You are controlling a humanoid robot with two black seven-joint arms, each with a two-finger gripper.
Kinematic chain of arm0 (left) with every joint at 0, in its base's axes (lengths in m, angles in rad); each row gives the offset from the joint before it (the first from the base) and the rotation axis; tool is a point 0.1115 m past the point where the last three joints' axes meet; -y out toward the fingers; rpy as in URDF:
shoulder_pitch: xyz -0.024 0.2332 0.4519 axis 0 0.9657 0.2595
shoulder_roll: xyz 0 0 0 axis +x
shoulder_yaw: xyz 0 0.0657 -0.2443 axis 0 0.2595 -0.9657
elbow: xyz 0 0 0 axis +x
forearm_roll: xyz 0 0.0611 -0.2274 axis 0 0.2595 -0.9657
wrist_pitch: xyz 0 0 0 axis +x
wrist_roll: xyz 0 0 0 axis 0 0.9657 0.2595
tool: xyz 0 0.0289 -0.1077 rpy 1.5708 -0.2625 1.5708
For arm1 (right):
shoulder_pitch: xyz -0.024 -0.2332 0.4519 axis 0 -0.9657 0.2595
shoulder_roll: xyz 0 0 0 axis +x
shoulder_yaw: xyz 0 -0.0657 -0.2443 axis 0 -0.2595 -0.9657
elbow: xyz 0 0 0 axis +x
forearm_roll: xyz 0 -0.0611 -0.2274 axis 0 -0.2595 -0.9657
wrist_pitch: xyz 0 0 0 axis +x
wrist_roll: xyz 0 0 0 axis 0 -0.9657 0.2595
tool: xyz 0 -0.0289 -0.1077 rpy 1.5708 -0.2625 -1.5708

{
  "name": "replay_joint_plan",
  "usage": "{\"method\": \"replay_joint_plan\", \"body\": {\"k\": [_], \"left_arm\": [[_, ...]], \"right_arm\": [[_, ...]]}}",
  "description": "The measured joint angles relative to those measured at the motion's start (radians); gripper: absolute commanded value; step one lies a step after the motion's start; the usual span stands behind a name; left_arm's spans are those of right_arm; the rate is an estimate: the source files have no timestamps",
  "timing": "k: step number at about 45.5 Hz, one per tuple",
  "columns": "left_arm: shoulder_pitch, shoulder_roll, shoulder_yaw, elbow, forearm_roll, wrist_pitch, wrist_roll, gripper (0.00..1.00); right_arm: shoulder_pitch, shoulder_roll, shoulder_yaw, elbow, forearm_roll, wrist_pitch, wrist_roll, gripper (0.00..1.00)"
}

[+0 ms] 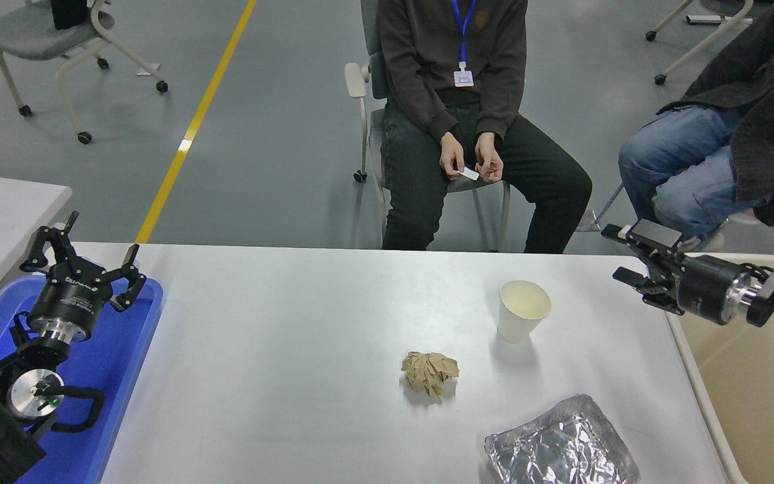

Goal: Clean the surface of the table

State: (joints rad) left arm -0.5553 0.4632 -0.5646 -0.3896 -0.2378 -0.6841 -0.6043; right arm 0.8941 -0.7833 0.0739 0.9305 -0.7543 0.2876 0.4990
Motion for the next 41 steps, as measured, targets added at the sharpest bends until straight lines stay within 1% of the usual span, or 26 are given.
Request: {"method": "replay_joint_plan", "body": {"k": [9, 15, 26, 41], "left_arm": [[0.0, 0.0, 0.0, 0.0, 0.0, 0.0, 0.0, 1.0], [0.0, 0.0, 0.0, 0.0, 0.0, 0.0, 0.0, 1.0], [0.0, 0.0, 0.0, 0.0, 0.0, 0.0, 0.0, 1.0], [0.0, 0.0, 0.0, 0.0, 0.0, 0.0, 0.0, 1.0]], "right_arm": [[0.045, -0.029, -0.025, 0.074, -0.141, -0.01, -0.072, 1.0], [0.095, -0.019, -0.082, 0.098, -0.2, -0.012, -0.108, 1.0], [0.21, 0.06, -0.242, 0.103, -0.248, -0.016, -0.146, 1.0], [0.345, 0.203, -0.412, 0.028, -0.261, -0.019, -0.184, 1.0]]}}
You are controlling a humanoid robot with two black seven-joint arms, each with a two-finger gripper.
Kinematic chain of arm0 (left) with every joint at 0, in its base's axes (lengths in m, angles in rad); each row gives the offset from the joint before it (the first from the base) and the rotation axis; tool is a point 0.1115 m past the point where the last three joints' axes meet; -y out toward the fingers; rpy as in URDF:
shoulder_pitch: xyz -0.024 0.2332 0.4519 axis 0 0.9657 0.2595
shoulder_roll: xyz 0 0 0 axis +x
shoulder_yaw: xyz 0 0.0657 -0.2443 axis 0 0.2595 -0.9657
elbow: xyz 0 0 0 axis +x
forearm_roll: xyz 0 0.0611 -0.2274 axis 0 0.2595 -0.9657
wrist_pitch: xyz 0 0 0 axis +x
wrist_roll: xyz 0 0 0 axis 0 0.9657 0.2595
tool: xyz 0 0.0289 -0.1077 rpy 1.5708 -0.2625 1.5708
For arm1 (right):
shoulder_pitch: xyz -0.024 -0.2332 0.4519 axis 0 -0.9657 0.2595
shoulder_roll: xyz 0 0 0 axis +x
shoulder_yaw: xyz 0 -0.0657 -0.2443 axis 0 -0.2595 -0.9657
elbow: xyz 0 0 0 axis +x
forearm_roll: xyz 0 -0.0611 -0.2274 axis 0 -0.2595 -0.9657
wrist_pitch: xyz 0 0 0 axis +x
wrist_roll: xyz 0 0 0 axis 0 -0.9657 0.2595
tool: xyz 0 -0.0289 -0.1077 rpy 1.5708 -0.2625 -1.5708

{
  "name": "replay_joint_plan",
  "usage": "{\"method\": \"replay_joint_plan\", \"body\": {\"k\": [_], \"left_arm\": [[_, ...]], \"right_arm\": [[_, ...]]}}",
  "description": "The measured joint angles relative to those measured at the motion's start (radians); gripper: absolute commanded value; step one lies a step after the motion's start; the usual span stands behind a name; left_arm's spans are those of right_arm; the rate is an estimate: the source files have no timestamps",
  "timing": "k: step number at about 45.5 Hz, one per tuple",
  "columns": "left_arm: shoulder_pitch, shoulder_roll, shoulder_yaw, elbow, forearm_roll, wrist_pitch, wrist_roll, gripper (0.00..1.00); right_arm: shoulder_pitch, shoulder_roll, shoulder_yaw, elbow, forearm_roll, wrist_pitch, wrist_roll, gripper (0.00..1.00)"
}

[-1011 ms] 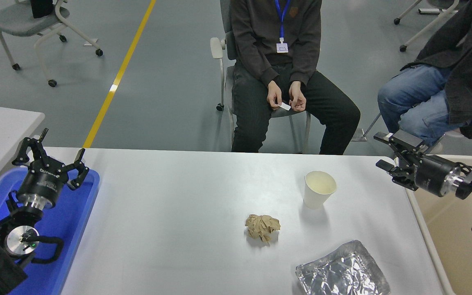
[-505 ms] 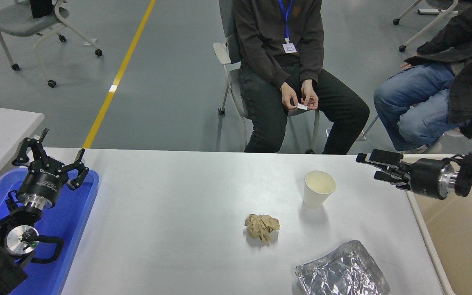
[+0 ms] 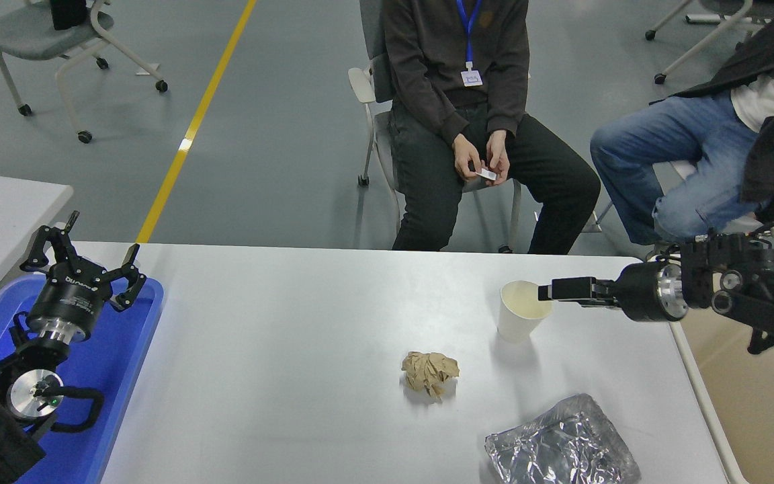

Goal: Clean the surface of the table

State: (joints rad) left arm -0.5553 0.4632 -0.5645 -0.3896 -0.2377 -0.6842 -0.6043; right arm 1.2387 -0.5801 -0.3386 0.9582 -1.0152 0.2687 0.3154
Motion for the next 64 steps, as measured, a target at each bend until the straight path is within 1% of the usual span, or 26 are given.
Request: {"method": "replay_joint_plan", "body": {"k": [11, 24, 36, 48, 59, 61, 63, 64], "left_arm": [[0.0, 0.0, 0.0, 0.0, 0.0, 0.0, 0.0, 1.0], [0.0, 0.0, 0.0, 0.0, 0.0, 0.0, 0.0, 1.0], [0.0, 0.0, 0.0, 0.0, 0.0, 0.0, 0.0, 1.0], [0.0, 0.0, 0.0, 0.0, 0.0, 0.0, 0.0, 1.0], [0.0, 0.0, 0.0, 0.0, 0.0, 0.0, 0.0, 1.0], [0.0, 0.0, 0.0, 0.0, 0.0, 0.0, 0.0, 1.0], [0.0, 0.0, 0.0, 0.0, 0.0, 0.0, 0.0, 1.0], [0.0, 0.0, 0.0, 0.0, 0.0, 0.0, 0.0, 1.0]], "right_arm": [[0.031, 0.091, -0.057, -0.087, 0.002, 0.002, -0.042, 1.0], [0.027, 0.177, -0.095, -0.181, 0.003, -0.003, -0.088, 1.0], [0.009, 0.209, -0.103, -0.211, 0.004, -0.009, -0.136, 0.99], [-0.021, 0.246, -0.107, -0.243, 0.003, -0.011, -0.149, 0.95], [-0.051, 0.274, -0.12, -0.311, 0.001, -0.011, -0.151, 0.94], [-0.057, 0.282, -0.122, -0.33, 0.001, -0.011, -0.151, 0.92], [-0.061, 0.288, -0.122, -0.343, 0.002, -0.011, -0.151, 0.86], [-0.063, 0.29, -0.122, -0.349, 0.002, -0.011, -0.15, 0.85]]}}
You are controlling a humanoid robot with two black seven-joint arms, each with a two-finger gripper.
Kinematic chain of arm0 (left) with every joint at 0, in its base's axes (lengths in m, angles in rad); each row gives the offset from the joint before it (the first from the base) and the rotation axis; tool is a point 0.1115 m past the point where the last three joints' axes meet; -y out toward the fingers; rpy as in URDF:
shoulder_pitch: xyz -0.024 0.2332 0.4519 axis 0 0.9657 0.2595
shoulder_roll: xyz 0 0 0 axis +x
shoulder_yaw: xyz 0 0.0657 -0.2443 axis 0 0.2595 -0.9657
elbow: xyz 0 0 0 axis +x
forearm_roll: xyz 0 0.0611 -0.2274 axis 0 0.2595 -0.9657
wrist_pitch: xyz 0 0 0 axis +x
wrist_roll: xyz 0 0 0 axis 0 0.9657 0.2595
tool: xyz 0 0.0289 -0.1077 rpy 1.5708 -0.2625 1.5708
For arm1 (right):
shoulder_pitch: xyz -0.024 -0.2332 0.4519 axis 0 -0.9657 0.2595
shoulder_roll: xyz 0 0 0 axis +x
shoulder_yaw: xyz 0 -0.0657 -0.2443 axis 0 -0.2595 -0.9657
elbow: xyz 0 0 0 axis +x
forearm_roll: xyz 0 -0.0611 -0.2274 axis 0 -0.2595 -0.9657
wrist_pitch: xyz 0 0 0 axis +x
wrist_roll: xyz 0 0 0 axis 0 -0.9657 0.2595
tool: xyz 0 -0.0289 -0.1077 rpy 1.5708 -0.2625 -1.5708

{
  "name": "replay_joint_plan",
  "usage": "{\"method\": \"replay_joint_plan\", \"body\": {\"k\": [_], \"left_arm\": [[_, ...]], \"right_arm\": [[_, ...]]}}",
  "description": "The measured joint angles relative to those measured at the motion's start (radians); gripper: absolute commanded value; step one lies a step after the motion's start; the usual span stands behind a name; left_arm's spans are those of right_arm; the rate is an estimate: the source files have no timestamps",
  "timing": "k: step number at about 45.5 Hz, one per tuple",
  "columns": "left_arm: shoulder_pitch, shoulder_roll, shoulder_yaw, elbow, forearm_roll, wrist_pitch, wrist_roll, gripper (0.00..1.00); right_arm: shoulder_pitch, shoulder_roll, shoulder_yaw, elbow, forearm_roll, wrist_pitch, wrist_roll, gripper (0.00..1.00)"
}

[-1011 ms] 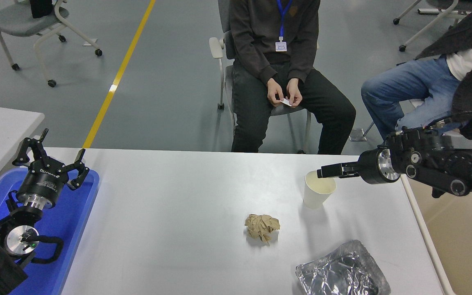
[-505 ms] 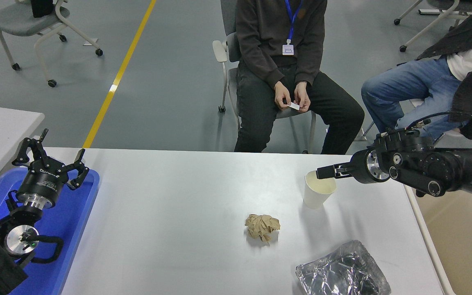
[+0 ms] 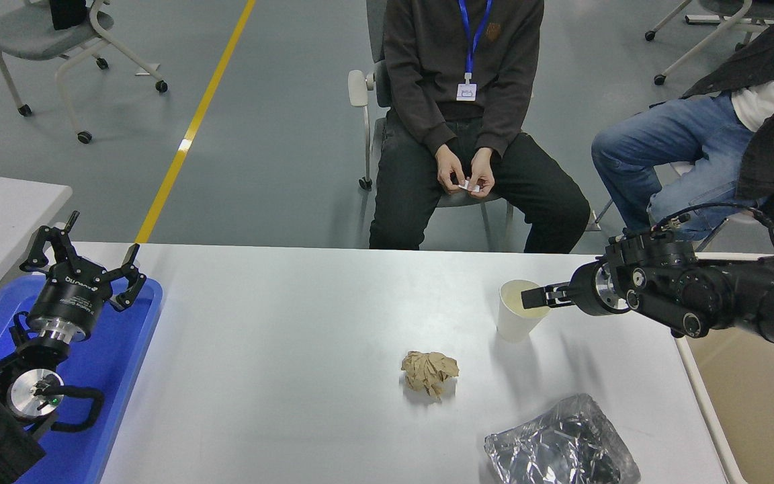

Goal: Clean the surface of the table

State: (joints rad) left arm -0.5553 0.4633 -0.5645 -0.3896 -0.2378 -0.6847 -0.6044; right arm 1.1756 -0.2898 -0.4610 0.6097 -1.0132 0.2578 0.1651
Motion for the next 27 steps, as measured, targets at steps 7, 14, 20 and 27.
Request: {"method": "replay_joint_plan", "body": {"k": [7, 14, 20, 27], "left_arm": [[0.0, 0.0, 0.0, 0.0, 0.0, 0.0, 0.0, 1.0], [0.0, 0.0, 0.0, 0.0, 0.0, 0.0, 0.0, 1.0], [0.0, 0.0, 0.0, 0.0, 0.0, 0.0, 0.0, 1.0], [0.0, 0.0, 0.0, 0.0, 0.0, 0.0, 0.0, 1.0]], "right_arm": [[-0.009, 0.013, -0.002, -0.027, 0.001, 0.0, 0.003, 0.58], [-0.013, 0.028, -0.005, -0.037, 0.001, 0.005, 0.004, 0.37], [-0.013, 0.039, -0.007, -0.04, 0.002, 0.008, 0.006, 0.08], [-0.012, 0.045, -0.015, -0.042, 0.002, 0.011, 0.008, 0.0]]}}
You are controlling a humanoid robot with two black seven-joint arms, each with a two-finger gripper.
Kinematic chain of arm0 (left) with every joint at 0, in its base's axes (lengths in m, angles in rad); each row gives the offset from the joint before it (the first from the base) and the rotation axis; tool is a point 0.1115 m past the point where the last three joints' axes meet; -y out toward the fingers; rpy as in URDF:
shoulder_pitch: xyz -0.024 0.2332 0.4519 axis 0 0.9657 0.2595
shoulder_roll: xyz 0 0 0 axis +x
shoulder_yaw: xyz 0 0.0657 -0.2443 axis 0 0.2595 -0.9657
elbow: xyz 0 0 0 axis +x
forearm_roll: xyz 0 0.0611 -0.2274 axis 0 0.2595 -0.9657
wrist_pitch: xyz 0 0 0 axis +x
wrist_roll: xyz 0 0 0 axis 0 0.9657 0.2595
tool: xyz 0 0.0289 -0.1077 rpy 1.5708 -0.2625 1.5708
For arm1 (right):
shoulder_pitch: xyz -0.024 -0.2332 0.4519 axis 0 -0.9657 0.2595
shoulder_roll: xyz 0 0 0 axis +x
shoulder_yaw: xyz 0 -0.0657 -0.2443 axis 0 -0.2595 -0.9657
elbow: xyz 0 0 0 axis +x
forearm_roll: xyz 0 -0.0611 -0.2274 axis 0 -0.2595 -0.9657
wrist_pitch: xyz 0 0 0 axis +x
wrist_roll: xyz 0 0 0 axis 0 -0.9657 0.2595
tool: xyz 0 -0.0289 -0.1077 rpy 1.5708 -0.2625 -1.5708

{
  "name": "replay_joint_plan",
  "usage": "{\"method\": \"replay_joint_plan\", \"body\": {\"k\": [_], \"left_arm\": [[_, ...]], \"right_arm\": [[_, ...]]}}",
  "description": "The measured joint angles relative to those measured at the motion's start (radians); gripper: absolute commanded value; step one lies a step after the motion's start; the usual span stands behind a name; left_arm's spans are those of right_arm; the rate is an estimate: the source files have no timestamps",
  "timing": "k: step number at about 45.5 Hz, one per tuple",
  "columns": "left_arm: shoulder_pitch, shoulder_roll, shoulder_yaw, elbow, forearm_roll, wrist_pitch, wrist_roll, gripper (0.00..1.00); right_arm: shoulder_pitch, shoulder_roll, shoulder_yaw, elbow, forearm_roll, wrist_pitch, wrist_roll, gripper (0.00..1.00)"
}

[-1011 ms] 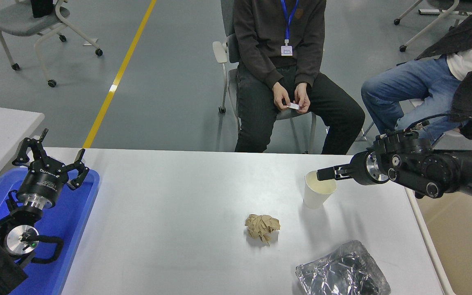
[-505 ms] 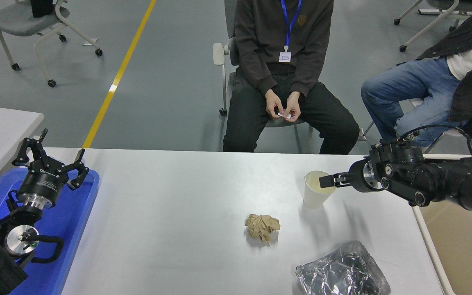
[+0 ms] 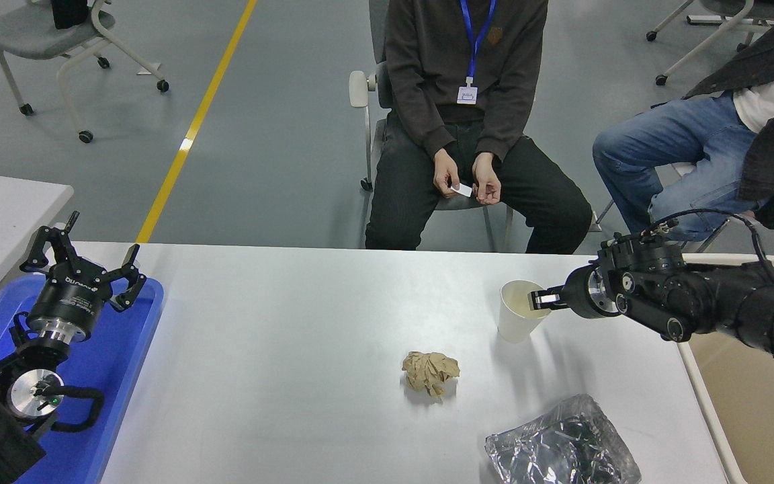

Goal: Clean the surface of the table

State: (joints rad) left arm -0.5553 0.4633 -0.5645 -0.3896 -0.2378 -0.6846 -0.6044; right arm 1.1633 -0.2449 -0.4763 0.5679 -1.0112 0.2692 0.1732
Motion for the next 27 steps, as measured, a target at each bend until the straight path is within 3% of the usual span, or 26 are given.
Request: {"method": "replay_joint_plan", "body": {"k": [27], "left_arm": [[0.0, 0.0, 0.0, 0.0, 0.0, 0.0, 0.0, 1.0]], "right_arm": [[0.112, -0.055, -0.038, 0.057, 0.001, 0.046, 0.068, 0.0]]}}
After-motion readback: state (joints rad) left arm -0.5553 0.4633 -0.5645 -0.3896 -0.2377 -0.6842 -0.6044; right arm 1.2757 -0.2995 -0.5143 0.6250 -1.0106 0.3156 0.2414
